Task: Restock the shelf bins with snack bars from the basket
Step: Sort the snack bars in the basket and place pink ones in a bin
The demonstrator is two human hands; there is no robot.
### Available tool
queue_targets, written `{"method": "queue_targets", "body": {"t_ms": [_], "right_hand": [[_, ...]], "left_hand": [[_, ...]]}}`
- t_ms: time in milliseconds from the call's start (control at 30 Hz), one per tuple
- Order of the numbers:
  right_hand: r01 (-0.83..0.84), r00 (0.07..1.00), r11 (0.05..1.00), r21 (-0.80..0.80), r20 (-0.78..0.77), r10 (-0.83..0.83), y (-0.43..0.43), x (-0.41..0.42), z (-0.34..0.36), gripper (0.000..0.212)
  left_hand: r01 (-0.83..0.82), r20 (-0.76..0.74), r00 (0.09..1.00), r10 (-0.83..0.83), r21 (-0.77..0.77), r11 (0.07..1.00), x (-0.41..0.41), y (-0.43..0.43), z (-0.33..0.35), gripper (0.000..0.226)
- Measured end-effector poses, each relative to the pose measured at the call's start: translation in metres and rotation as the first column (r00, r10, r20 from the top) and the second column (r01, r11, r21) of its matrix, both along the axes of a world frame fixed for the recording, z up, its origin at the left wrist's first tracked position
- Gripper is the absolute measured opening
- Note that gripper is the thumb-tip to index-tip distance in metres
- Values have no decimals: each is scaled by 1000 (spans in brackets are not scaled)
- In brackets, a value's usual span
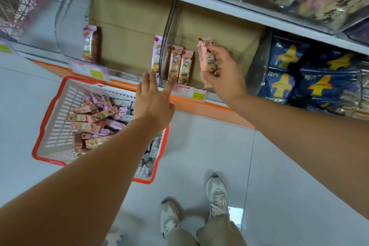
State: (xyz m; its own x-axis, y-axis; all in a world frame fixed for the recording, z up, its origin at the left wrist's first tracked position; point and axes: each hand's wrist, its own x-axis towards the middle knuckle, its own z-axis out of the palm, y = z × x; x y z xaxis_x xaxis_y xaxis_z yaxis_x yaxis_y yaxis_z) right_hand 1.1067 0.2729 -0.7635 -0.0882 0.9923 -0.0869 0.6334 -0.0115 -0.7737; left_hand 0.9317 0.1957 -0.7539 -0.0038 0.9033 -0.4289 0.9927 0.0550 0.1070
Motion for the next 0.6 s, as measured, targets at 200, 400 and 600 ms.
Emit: {"method": "queue_targets", "body": {"t_ms": [200,400,600], "right_hand": [[31,983,997,-77,181,-17,35,-6,-17,63],[-103,970,989,-106,209,123,33,-23,-26,42],[-202,915,944,-261,293,277,27,-14,-22,35]], "left_hand": [[-23,-117,993,22,-4,1000,8,-1,-5,73],[-70,-115,991,67,-23,997,12,-2,-2,71],[-89,-99,992,80,-94,992,13,3,5,70]]}}
